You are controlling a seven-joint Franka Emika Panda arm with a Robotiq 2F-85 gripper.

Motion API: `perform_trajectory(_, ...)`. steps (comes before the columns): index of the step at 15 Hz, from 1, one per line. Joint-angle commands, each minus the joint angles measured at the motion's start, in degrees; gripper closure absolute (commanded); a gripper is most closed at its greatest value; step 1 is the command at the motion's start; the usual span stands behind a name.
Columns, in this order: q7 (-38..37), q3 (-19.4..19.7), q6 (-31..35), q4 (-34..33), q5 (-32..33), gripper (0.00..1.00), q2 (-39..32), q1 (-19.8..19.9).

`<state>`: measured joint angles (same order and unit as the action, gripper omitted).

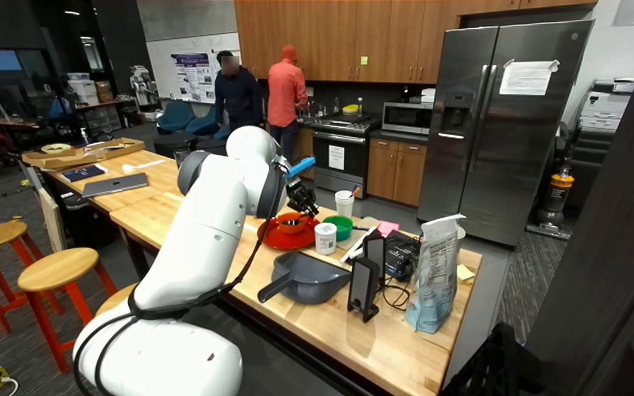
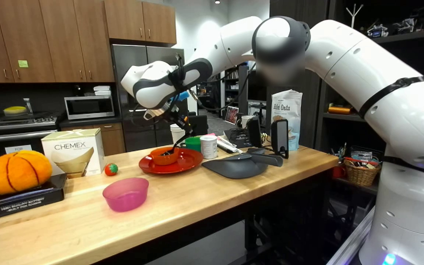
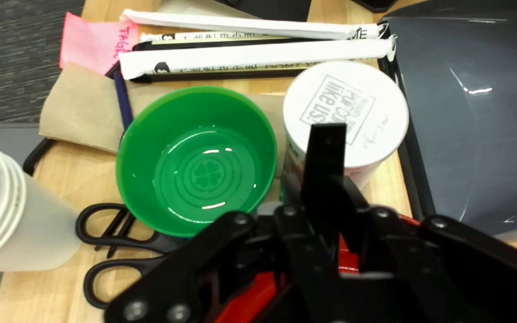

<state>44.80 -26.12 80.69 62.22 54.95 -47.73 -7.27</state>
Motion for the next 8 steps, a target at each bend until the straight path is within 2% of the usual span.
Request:
perform_trajectory(1, -0.6, -0.2, -1.2, 2.3, -0.9, 0.94, 2.2, 1.3)
perform_trajectory(8, -4.0, -0.5, -0.9, 1.6, -1.3, 0.94, 2.7, 2.0)
